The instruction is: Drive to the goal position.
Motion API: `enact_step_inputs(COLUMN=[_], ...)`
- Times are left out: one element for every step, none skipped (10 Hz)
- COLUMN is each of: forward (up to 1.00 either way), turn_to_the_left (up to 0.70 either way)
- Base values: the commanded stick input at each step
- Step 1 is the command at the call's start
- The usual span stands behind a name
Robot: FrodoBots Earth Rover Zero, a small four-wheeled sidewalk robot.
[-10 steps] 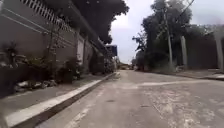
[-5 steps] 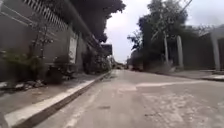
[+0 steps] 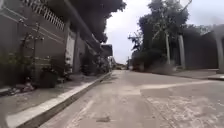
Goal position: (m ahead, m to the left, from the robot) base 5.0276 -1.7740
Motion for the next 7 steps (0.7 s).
enact_step_inputs(forward=[0.7, 0.7, 0.7, 0.7, 0.7, 0.7, 0.7], turn_to_the_left=[-0.35, -0.34, -0.34, -0.32, -0.24, 0.0, 0.0])
